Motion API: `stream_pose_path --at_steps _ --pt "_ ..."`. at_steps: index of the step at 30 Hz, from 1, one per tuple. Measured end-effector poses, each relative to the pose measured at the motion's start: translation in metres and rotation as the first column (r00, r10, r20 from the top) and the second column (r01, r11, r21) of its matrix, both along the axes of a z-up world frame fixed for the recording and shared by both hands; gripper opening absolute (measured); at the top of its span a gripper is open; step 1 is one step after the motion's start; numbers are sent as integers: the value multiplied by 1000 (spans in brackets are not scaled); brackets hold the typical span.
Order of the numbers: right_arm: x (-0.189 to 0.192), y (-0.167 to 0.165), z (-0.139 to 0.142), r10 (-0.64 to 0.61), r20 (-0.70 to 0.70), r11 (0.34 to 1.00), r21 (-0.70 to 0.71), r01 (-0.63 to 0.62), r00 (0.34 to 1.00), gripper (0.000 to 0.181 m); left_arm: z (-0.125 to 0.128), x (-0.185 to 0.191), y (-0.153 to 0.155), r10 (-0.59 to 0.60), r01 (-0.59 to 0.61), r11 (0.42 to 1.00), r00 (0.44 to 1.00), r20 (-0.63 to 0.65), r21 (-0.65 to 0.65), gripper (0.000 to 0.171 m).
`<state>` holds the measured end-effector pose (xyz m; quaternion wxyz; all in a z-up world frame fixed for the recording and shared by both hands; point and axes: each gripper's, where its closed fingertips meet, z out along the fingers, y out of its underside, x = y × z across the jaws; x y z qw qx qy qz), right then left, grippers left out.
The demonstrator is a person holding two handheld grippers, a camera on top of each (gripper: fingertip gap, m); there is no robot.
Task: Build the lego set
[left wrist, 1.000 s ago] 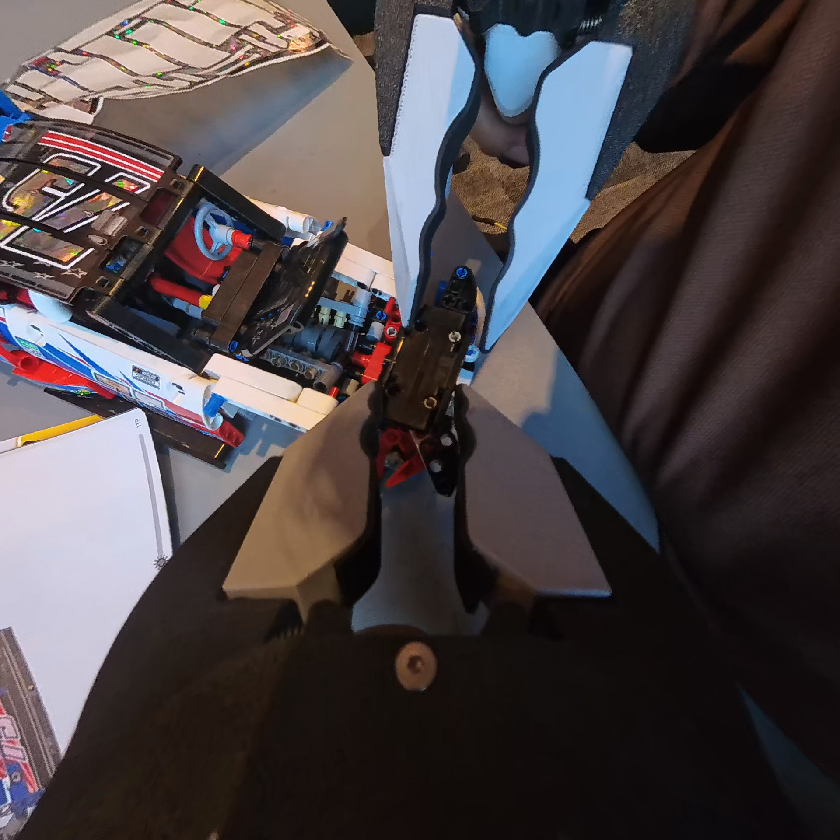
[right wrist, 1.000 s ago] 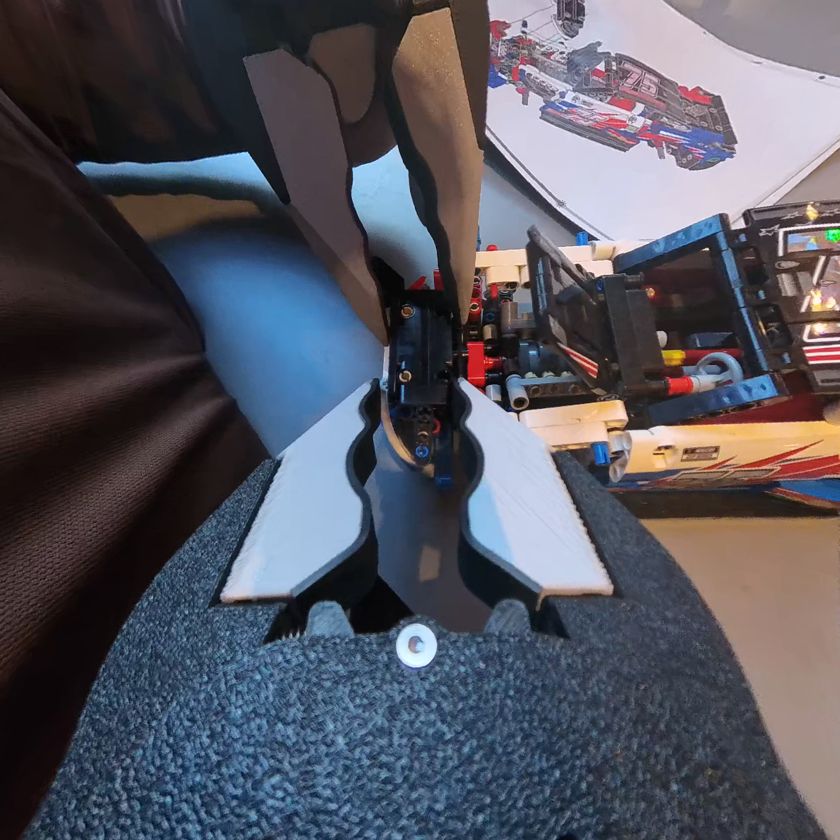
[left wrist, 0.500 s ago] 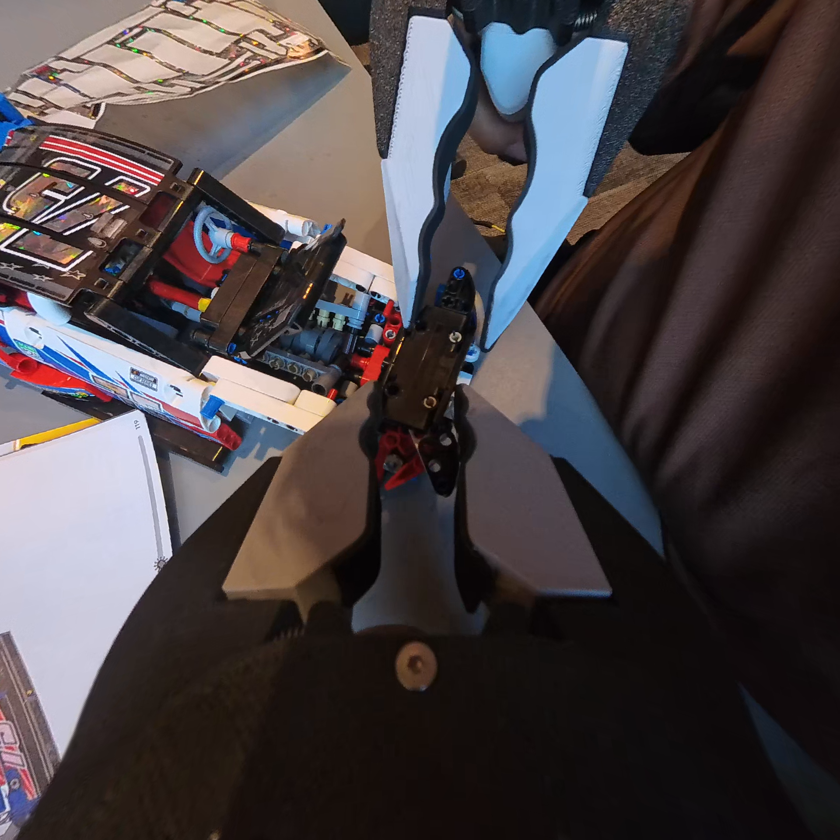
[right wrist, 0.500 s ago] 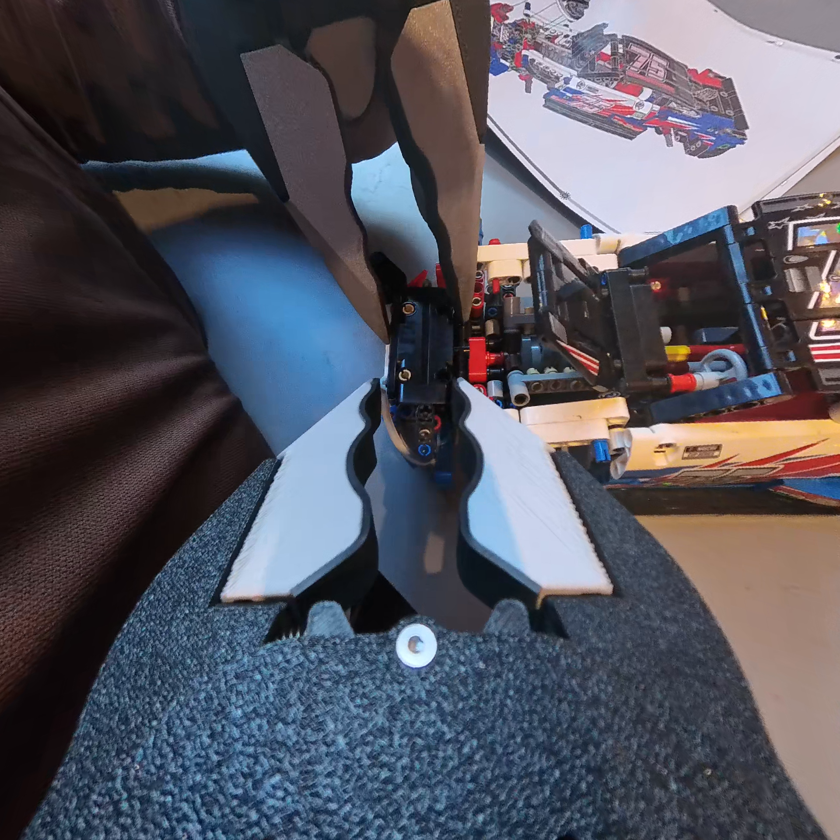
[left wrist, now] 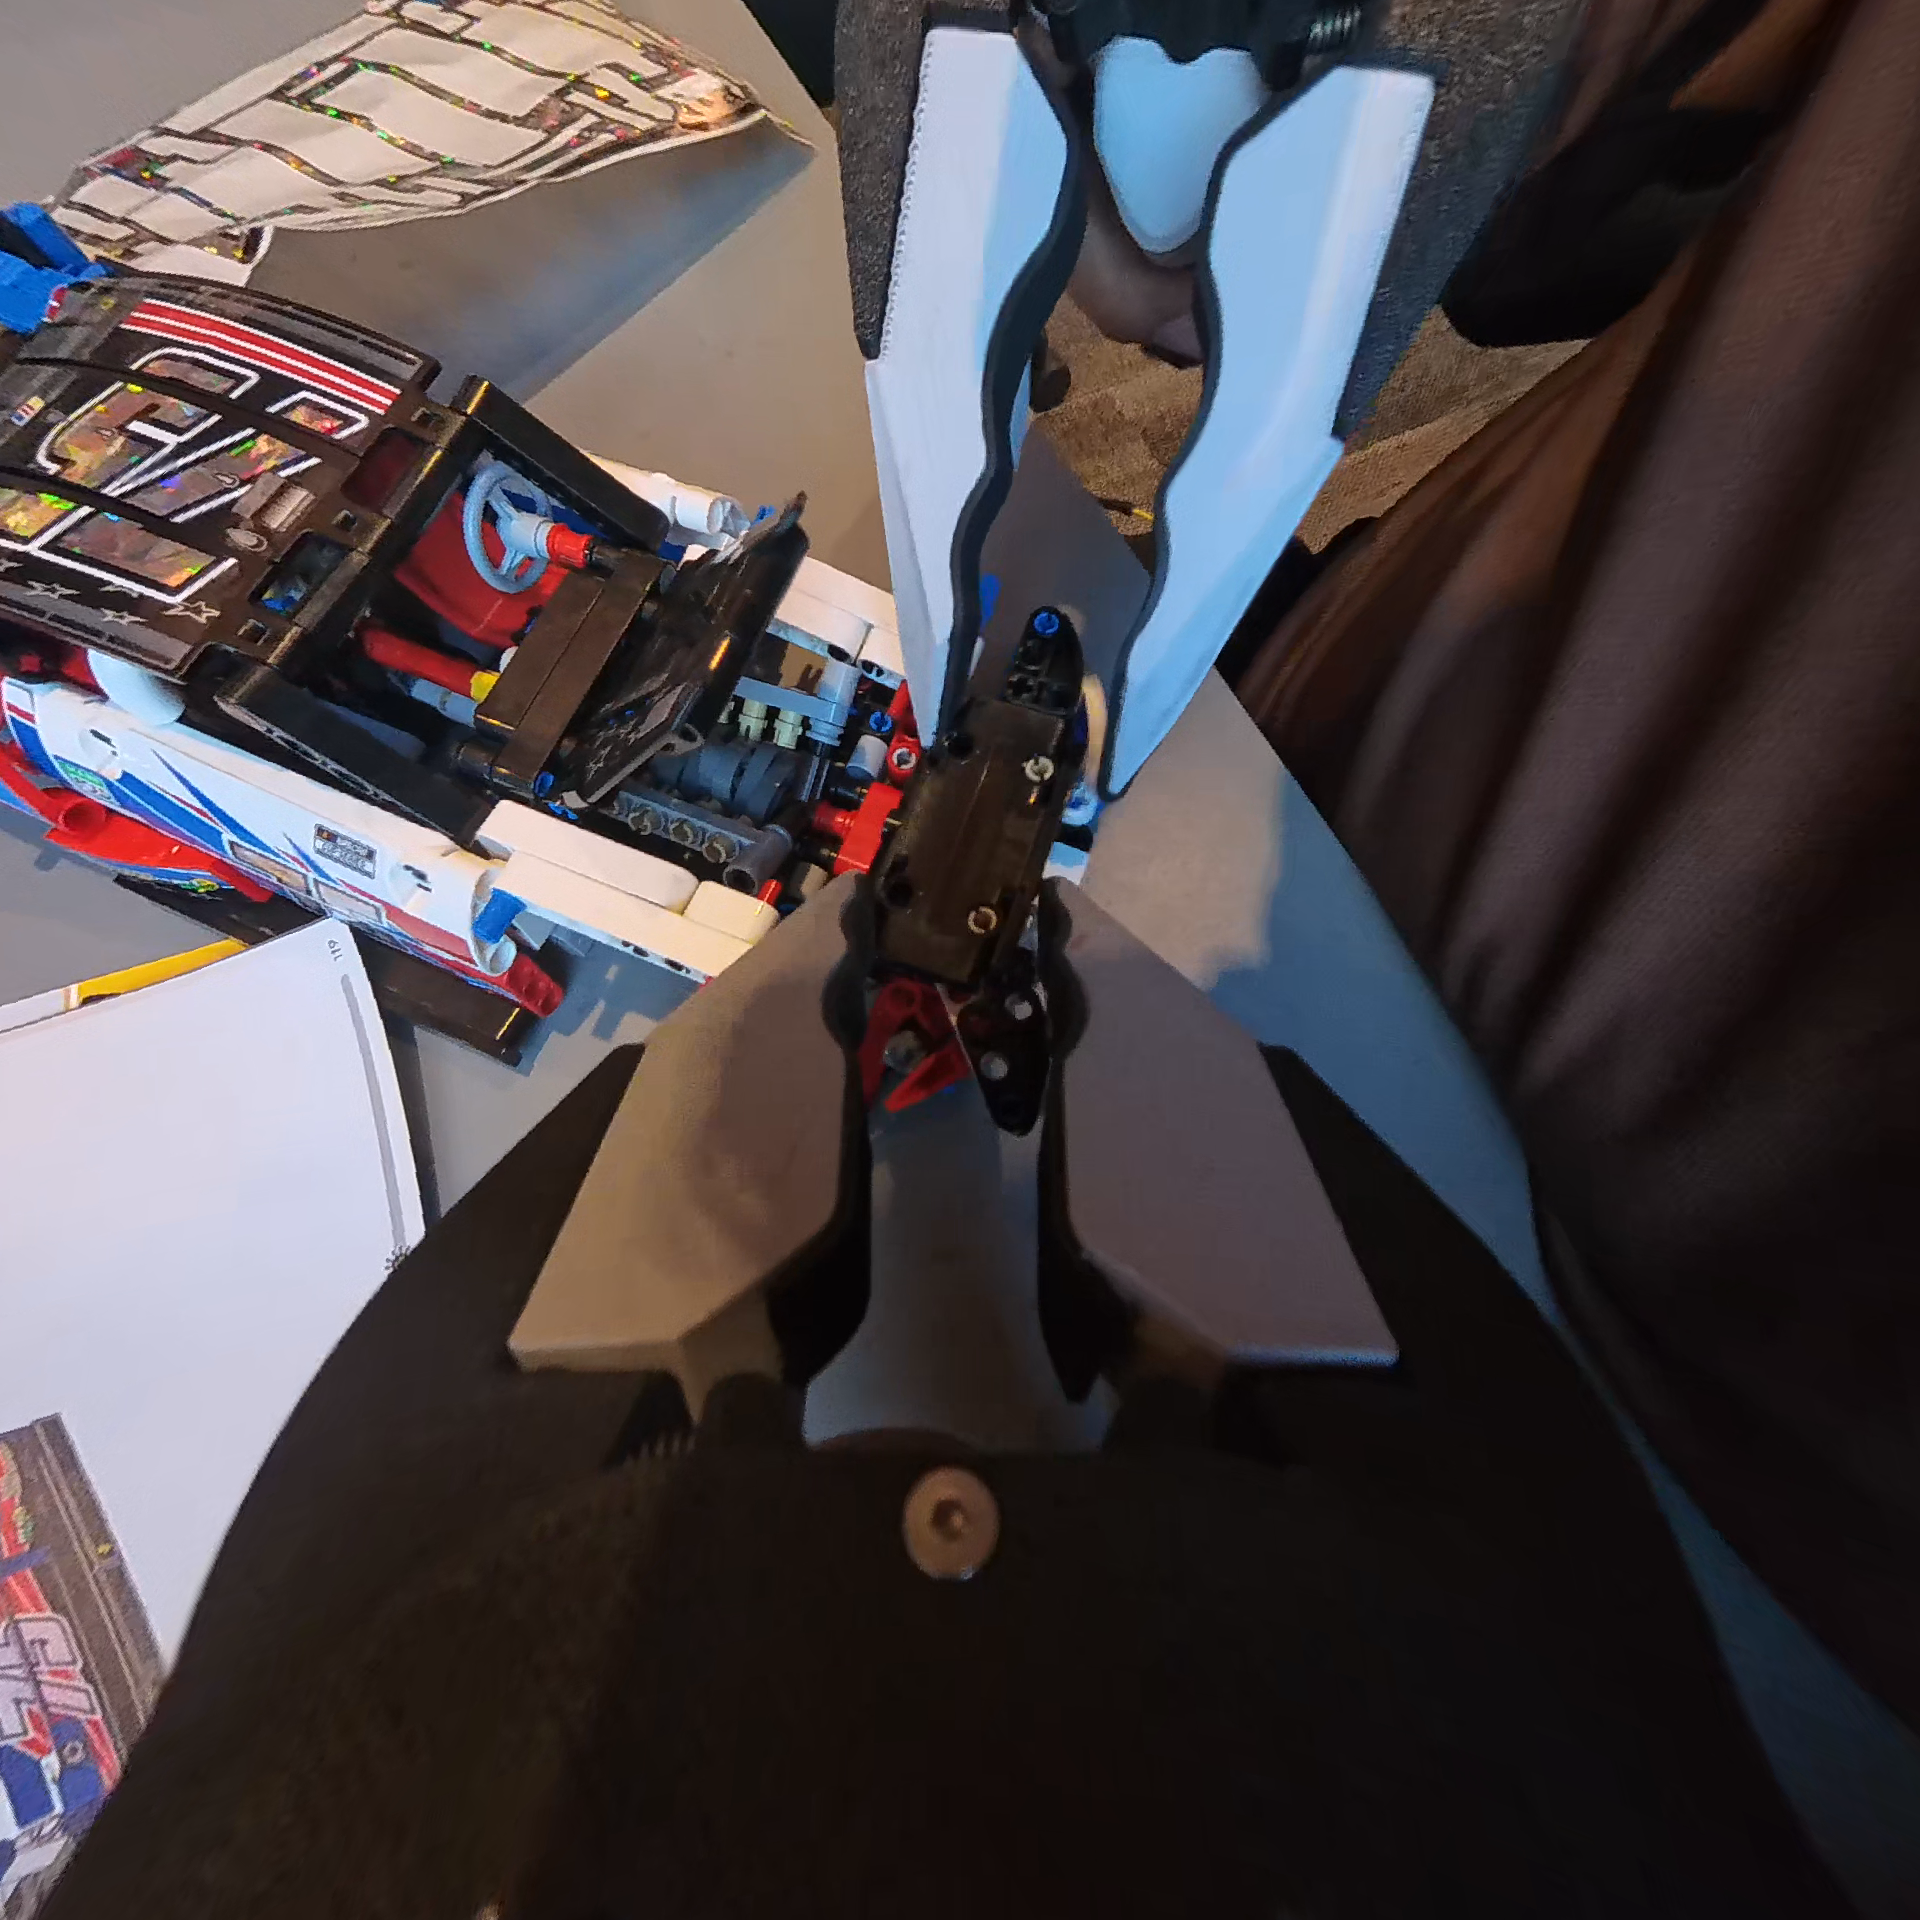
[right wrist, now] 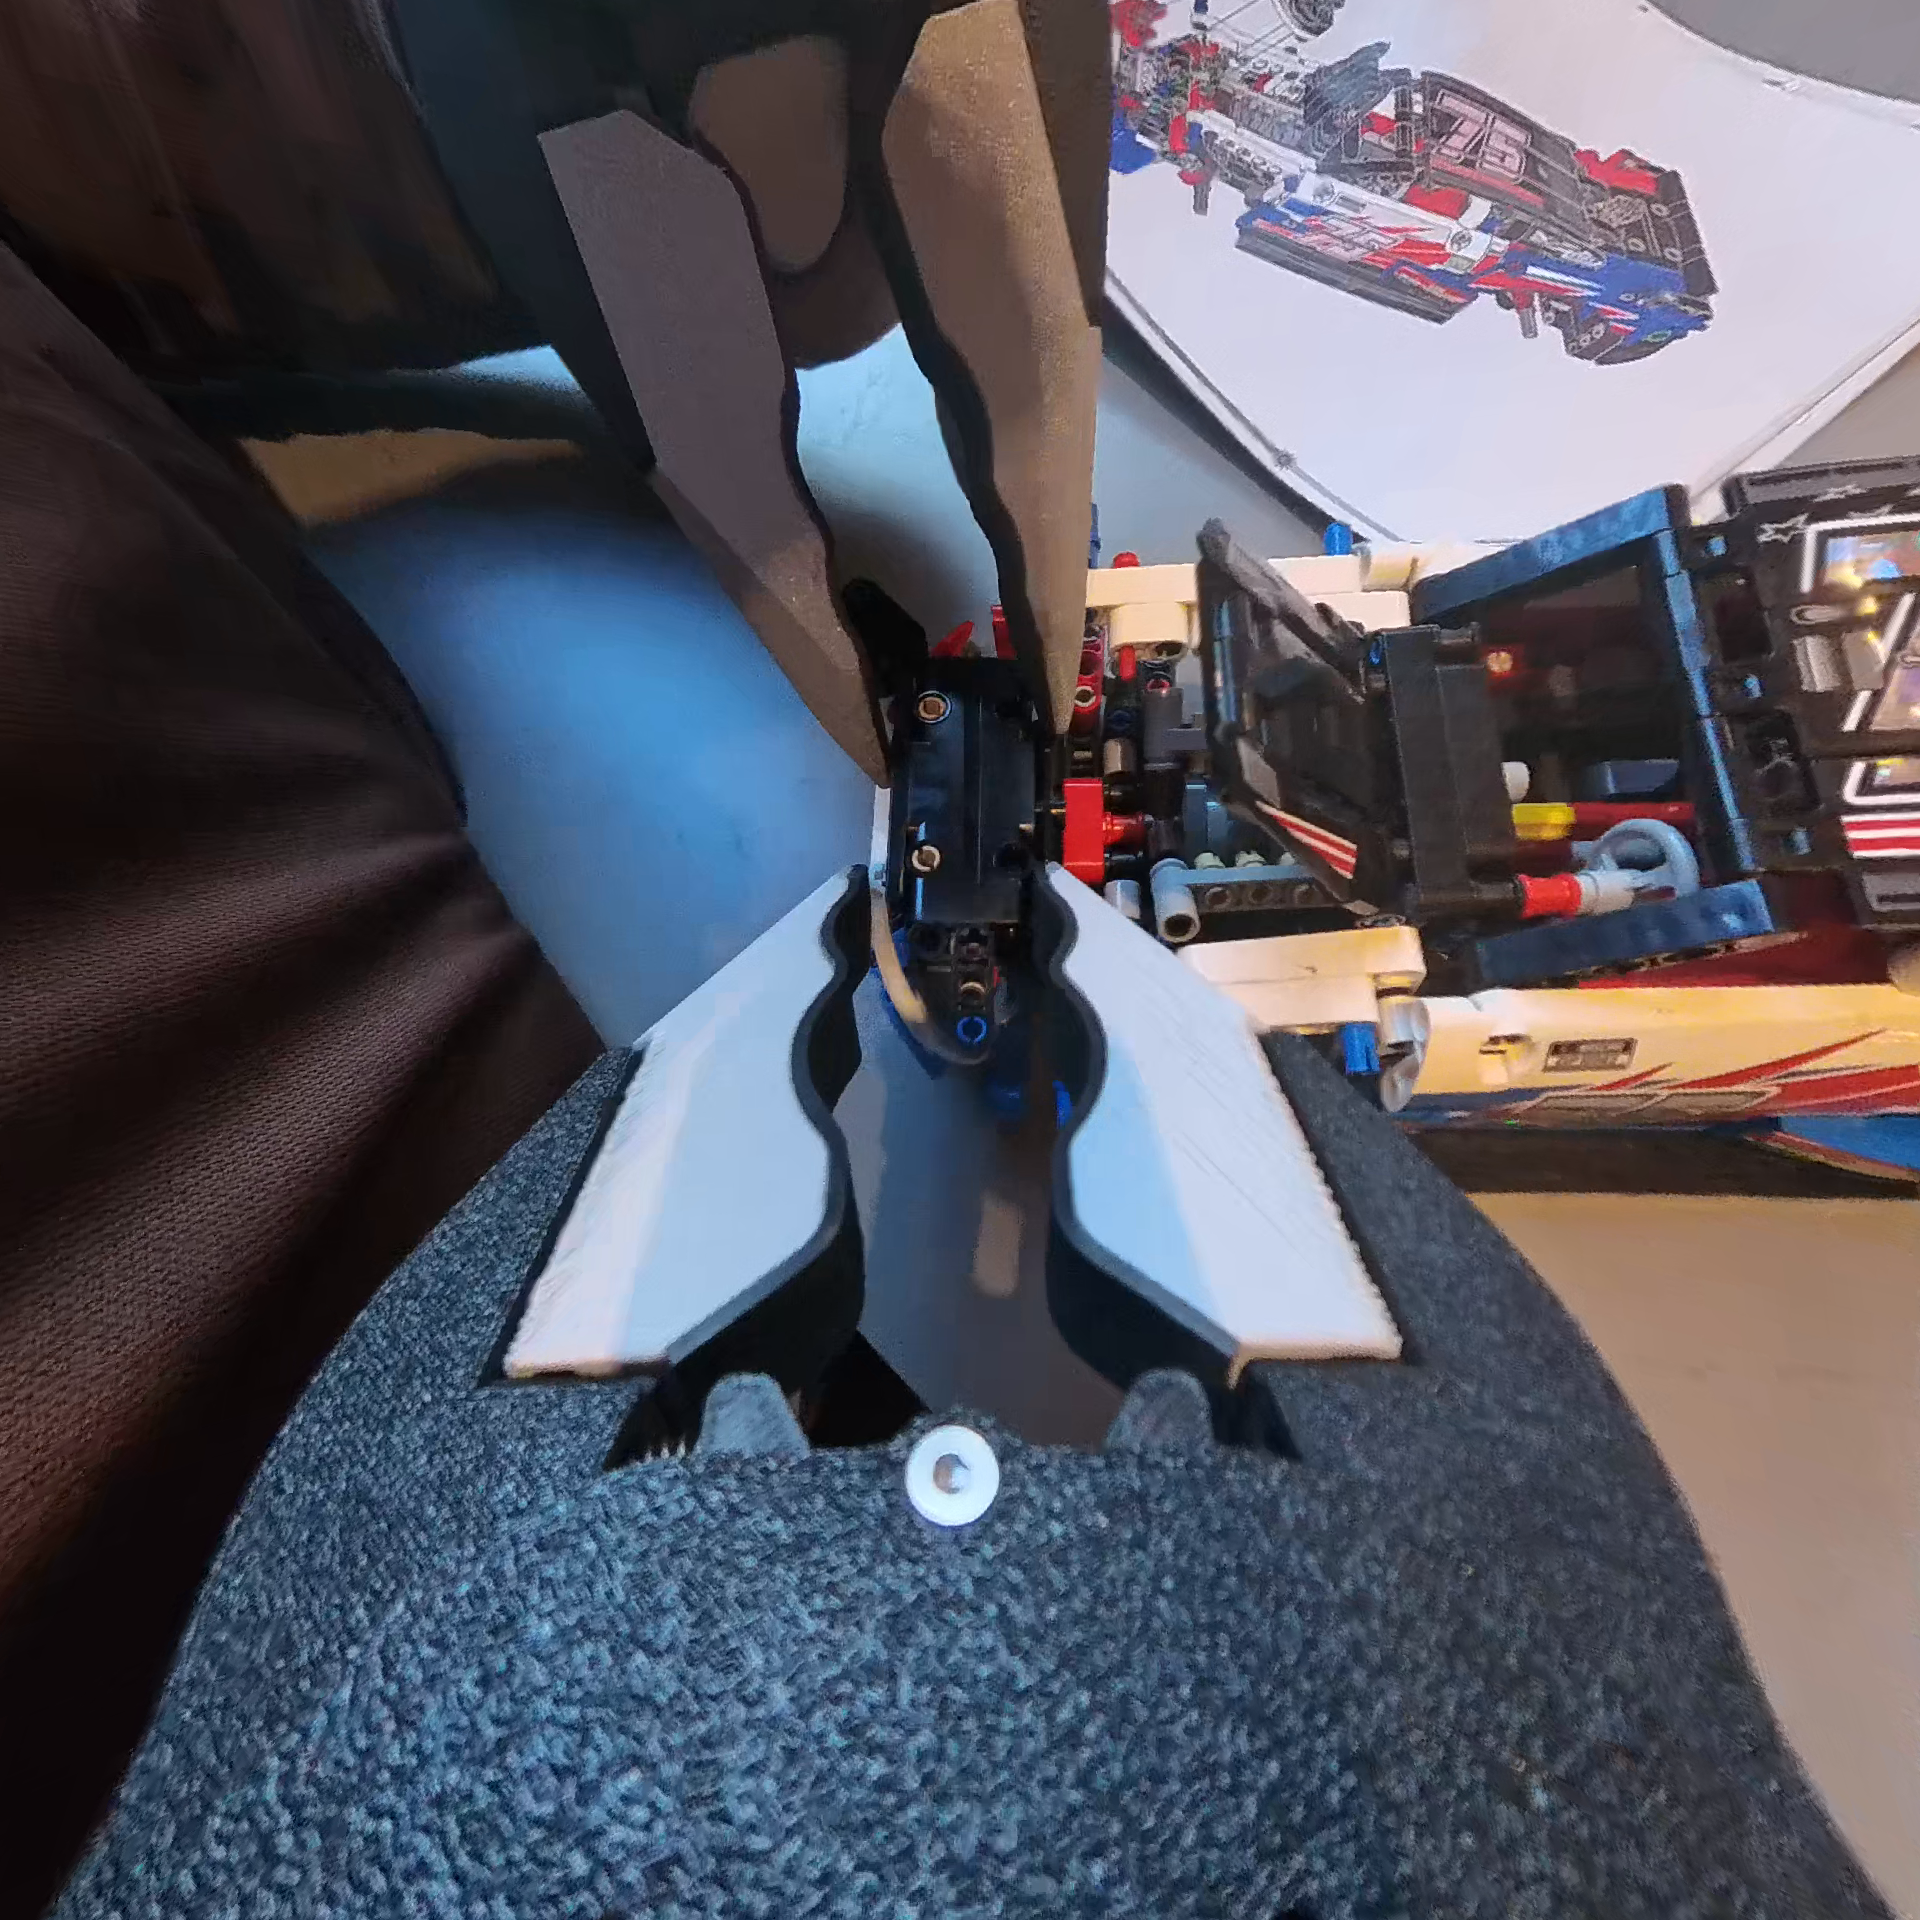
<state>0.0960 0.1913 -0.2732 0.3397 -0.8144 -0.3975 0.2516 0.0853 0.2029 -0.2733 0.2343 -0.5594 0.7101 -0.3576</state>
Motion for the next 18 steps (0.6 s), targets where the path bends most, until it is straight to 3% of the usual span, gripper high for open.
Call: stream_pose_path --at_steps 12,18 --pt "8 -6 -4 -8 83 998 62 3 997 32 1 -1 1 37 -38 999 999 6 2 30" --pt "16 -11 -5 -50 106 994 105 39 993 33 24 -5 0 94 -92 995 992 90 -21 34"
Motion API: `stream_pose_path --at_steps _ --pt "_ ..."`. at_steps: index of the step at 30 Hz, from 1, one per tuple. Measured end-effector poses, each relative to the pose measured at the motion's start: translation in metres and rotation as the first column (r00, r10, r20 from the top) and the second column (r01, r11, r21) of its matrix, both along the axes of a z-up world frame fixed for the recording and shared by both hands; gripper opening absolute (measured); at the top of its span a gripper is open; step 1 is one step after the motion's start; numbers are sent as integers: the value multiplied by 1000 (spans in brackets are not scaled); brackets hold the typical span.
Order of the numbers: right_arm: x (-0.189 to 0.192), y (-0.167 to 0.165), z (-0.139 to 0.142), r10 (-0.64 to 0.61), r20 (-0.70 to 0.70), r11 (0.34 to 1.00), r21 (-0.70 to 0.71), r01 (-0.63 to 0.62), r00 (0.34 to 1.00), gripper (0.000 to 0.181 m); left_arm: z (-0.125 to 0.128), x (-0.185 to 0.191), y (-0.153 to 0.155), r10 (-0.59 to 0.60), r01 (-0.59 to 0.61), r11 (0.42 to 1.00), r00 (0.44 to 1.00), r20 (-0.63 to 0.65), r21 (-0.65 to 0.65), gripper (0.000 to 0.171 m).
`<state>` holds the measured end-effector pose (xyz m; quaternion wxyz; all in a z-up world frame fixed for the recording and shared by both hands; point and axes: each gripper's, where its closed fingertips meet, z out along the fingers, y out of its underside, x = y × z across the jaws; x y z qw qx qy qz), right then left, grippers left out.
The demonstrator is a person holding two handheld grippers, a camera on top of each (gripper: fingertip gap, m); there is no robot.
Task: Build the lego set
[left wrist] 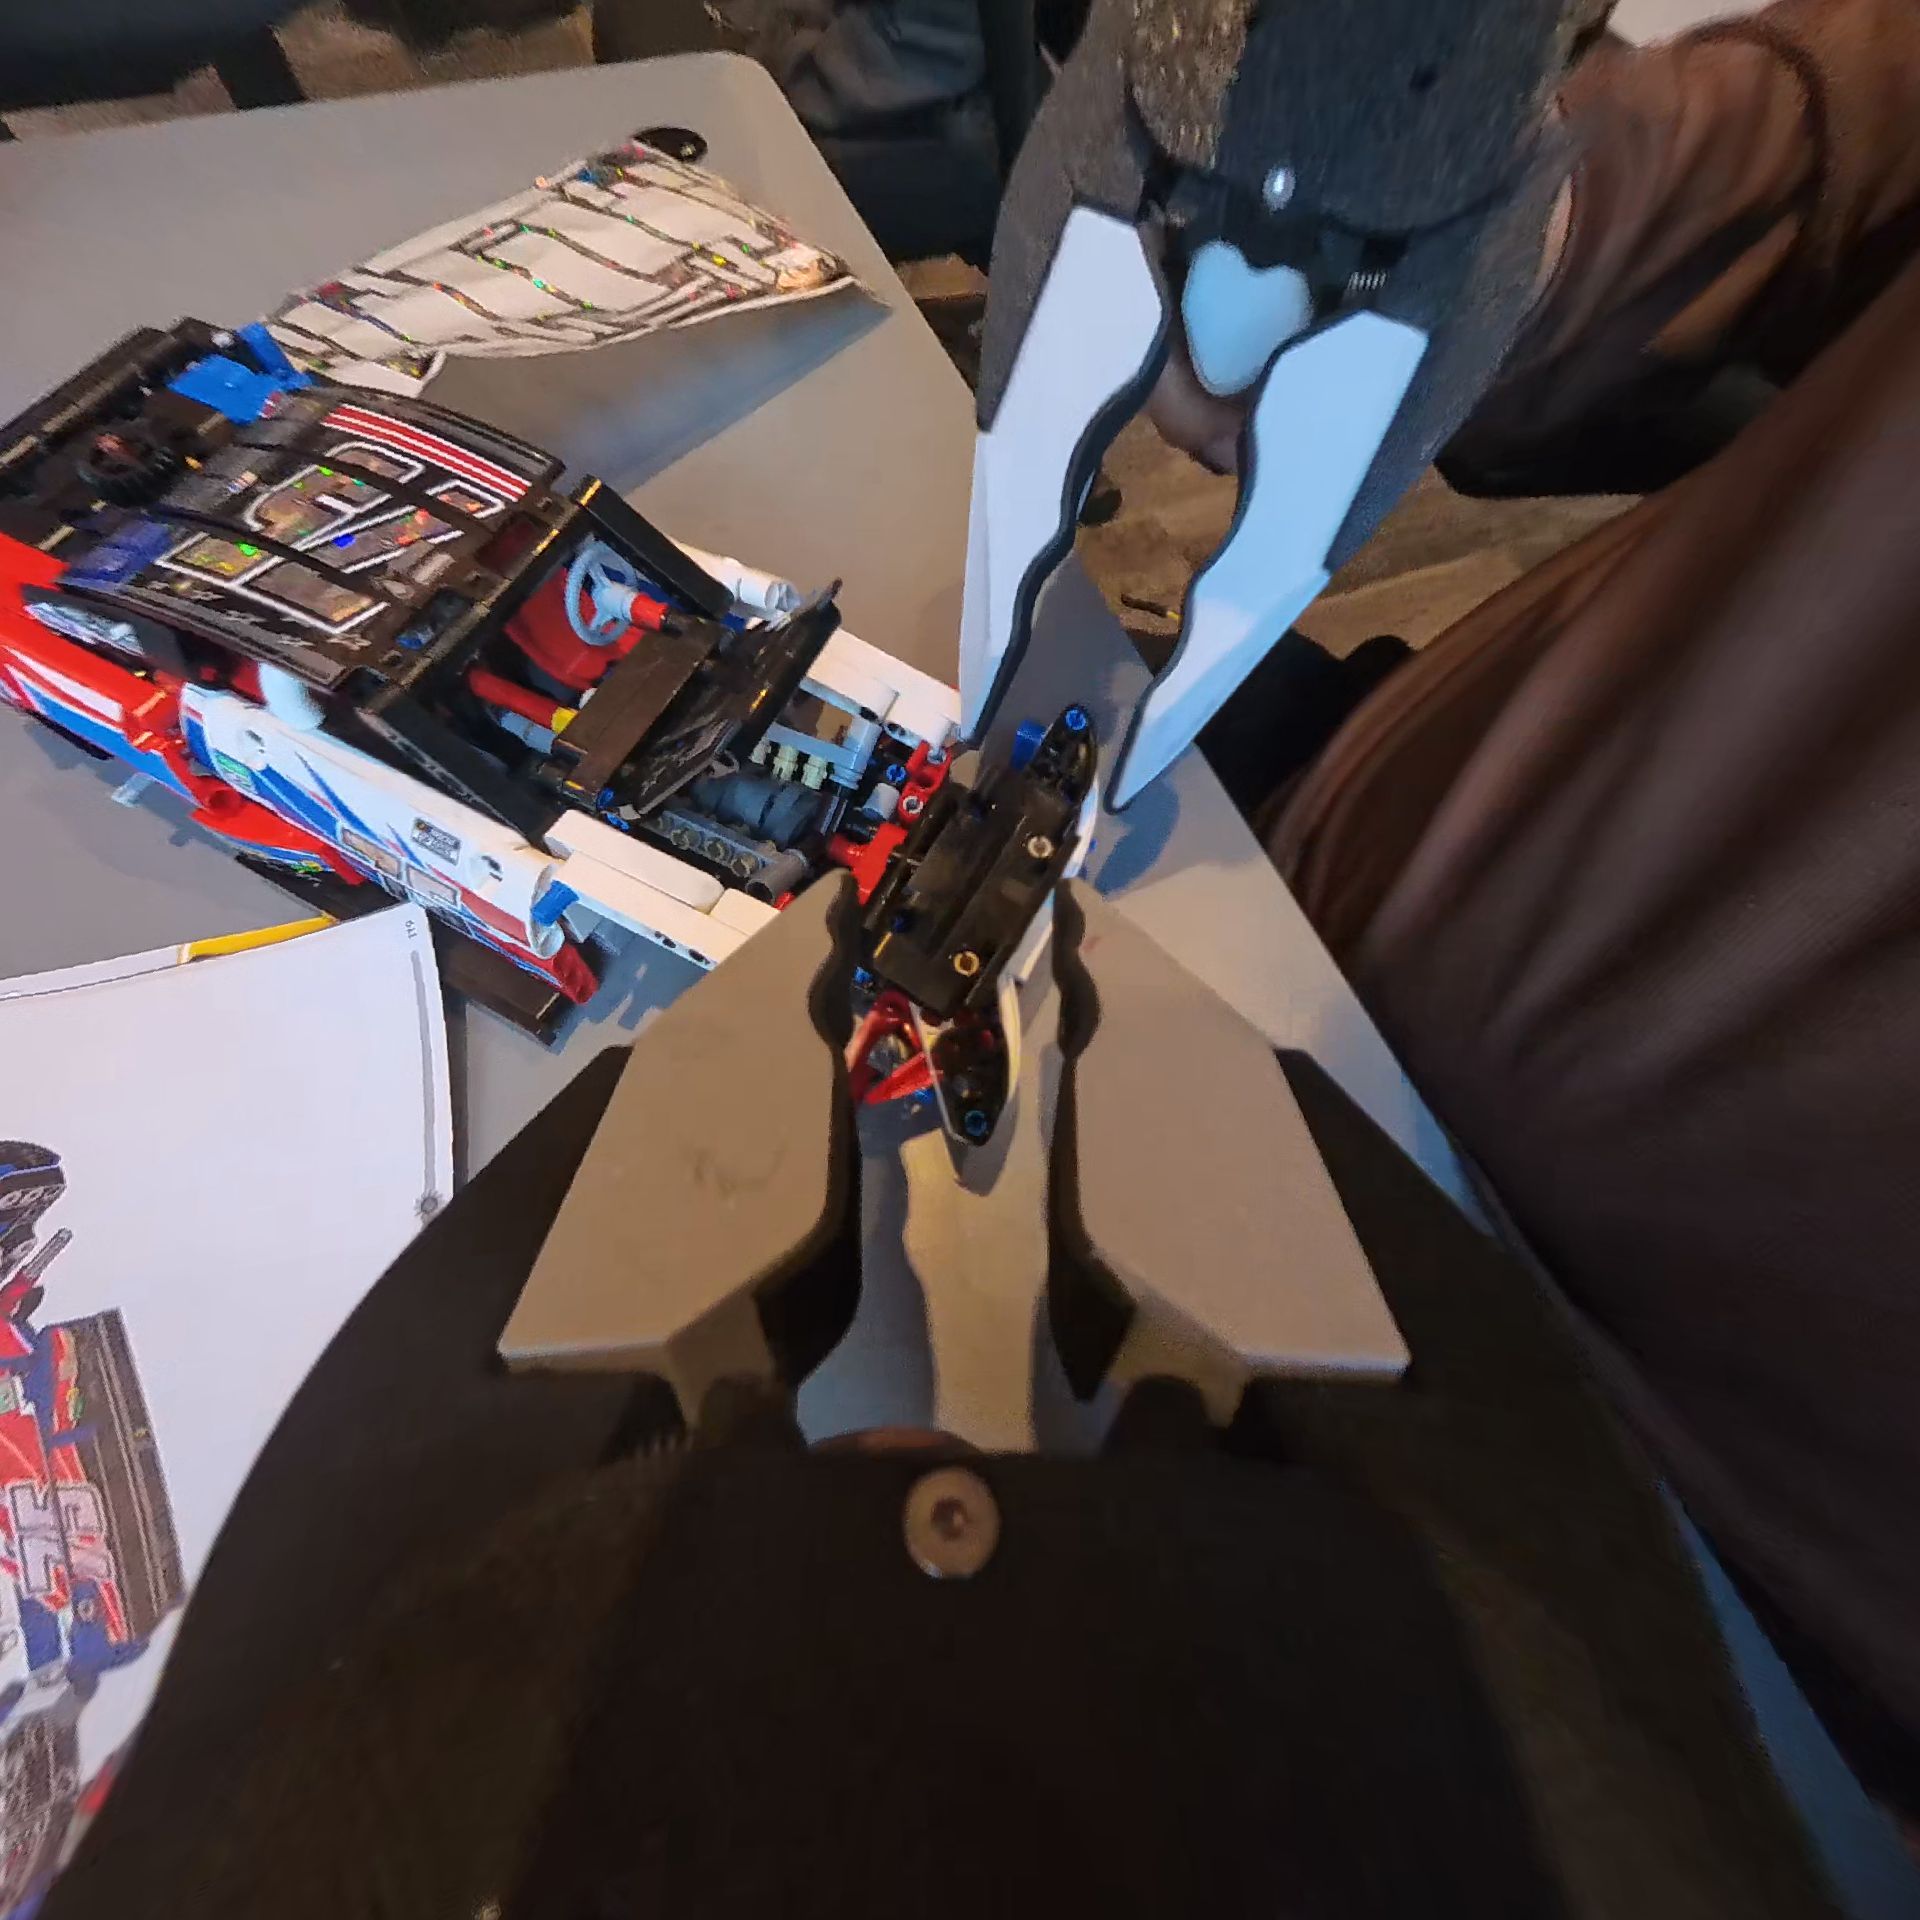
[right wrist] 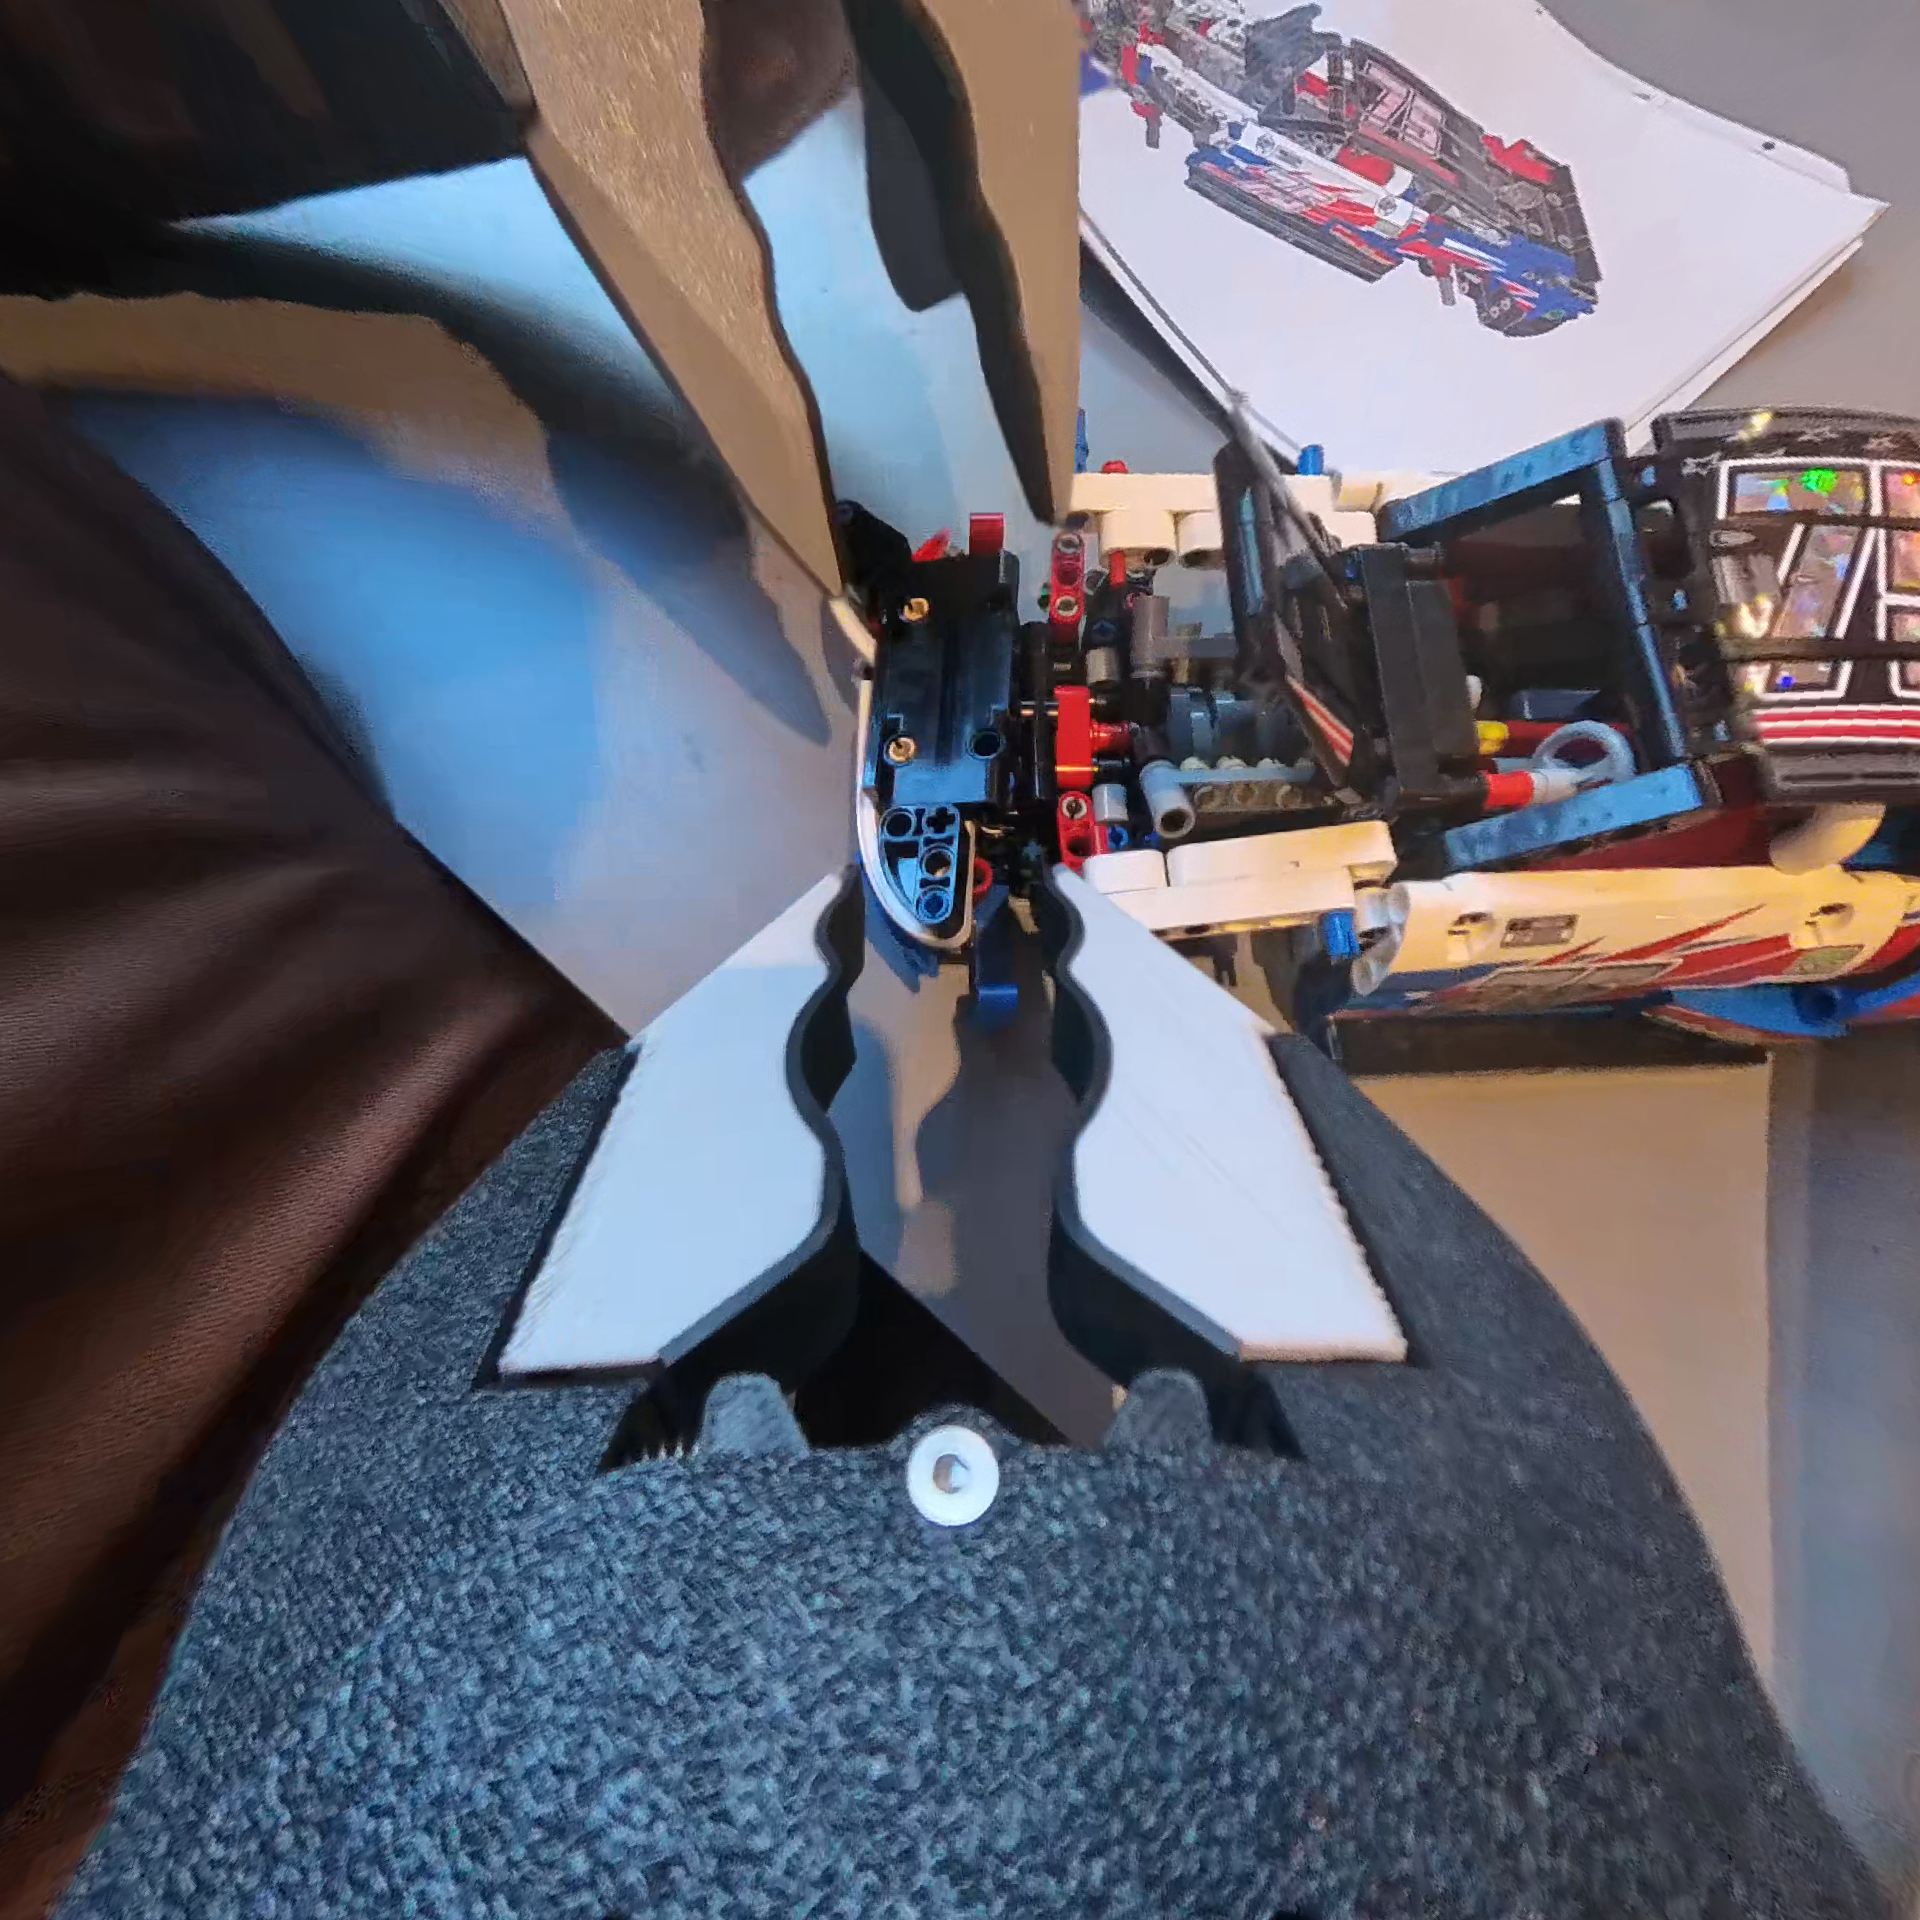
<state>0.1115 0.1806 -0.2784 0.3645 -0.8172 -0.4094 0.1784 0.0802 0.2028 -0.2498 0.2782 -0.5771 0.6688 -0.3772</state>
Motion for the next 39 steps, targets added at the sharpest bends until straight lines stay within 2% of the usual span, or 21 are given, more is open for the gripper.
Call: stream_pose_path --at_steps 3,6,10,13,16,18,19,24,27,34,37,39 --pt "-1 0 -3 -7 11 999 34 7 1000 29 1 -9 1 48 -48 998 999 -7 31 37" --pt "-1 -1 -3 -5 8 998 63 4 1000 17 -13 -22 4 105 -99 991 992 -69 94 38" --pt "-3 0 -1 -9 -66 1000 24 11 998 17 -41 -34 2 161 -134 978 972 -170 160 41" --pt "-3 0 2 -21 -134 999 -38 16 991 17 -45 -32 -2 209 -175 963 965 -158 205 41" --pt "-1 -2 2 -26 -185 993 -117 5 982 16 -47 -31 1 252 -205 939 956 -149 276 28" --pt "0 -3 1 -32 -232 981 -191 -13 972 16 -47 -30 -1 229 -178 937 963 -144 299 12" --pt "1 -2 1 -37 -249 975 -221 -19 968 16 -45 -29 -1 223 -172 936 965 -138 307 11" --pt "4 -1 5 -37 -313 944 -324 -70 949 17 -28 -30 1 162 -147 973 984 -72 178 10" --pt "10 5 8 -34 -281 956 -289 -50 959 12 -21 -33 13 171 -160 976 983 -61 147 10" --pt "18 10 10 -63 -230 975 -221 11 971 8 -24 -30 13 93 -91 995 993 -67 42 9" --pt "14 5 14 -43 -248 980 -198 -7 968 23 -25 -29 11 70 -68 997 995 -66 35 9" --pt "16 8 8 -46 -193 988 -153 16 980 27 -28 -30 10 59 -58 998 996 -67 22 9"
